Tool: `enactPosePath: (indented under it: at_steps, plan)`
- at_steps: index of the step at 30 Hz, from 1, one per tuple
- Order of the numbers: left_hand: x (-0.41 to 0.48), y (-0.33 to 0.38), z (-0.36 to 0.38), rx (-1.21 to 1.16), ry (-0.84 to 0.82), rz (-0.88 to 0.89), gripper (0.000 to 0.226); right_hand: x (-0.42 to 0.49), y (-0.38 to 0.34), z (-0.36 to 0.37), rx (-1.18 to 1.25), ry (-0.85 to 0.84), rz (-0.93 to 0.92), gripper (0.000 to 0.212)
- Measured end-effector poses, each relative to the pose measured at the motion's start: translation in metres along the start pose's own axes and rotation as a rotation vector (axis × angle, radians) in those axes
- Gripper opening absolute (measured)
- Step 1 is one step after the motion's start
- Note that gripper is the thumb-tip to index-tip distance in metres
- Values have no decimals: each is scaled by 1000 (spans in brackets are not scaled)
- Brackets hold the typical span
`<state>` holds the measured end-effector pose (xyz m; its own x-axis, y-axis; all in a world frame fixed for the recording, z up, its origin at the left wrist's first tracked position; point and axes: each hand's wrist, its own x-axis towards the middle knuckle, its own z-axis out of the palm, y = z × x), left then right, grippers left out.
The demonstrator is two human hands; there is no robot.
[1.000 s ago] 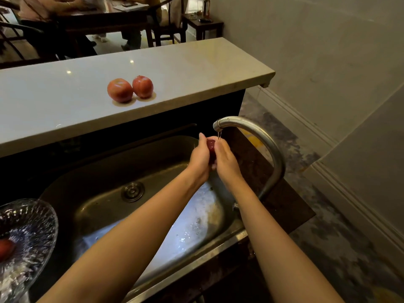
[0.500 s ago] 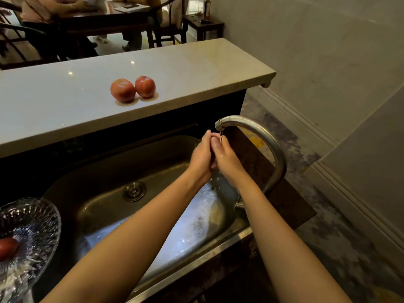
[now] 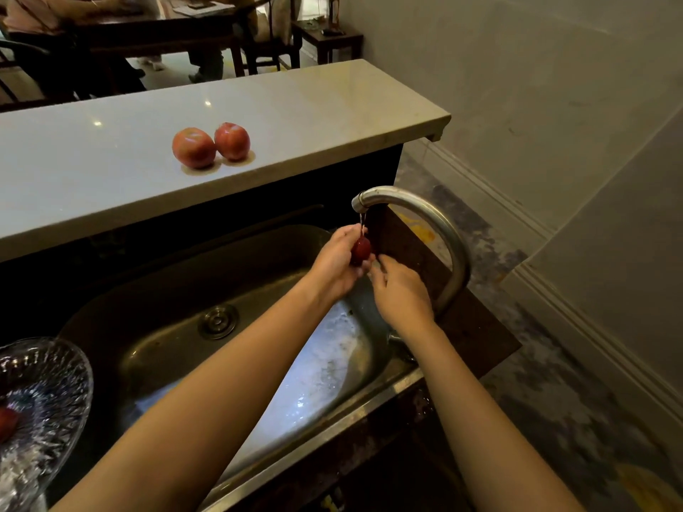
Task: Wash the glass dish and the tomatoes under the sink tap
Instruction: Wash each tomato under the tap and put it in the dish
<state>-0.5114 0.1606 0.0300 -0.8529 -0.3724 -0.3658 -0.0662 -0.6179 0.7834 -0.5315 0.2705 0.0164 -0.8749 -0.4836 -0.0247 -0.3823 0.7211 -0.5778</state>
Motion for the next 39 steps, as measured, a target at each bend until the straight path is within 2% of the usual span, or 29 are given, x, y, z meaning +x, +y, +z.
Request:
enactPosePath:
  at_steps: [1,3,5,8,12,15,21,24,28,30,34,39]
  plan:
    - [1,-1,0,17,-10,0,8,-7,2,3,-91,-32,35,32]
    - [4,-2,-1,118,-10,13,27,-21,5,12,-275,-98,93,30]
    - [5,-1,1,210,-19,29,27,-31,8,19,-377,-128,106,26]
    - [3,-1,-1,369,-48,80,15,-36,7,20,-418,-146,114,26]
    - [-1,-4,-13,659,15,163,30,-40,1,19,-434,-133,124,23]
    - [-6,-2,-21,690,-34,187,39,-42,-3,19,-453,-130,124,21]
    - [-17,10,-30,723,-56,241,42,-42,-9,14,-408,-154,117,21]
    - [-20,16,-41,783,-48,251,47,-39,-17,7,-439,-244,114,23]
    - [-30,33,-61,852,44,261,48,-33,-36,3,-596,-419,77,30]
    - [-38,45,-73,920,82,273,47,-33,-50,4,-625,-407,81,32]
    - [-63,75,-102,1049,166,271,46,-28,-92,12,-457,-292,-92,38]
    - [-104,120,-142,1124,307,196,42,-10,-169,22,-297,-385,-319,40]
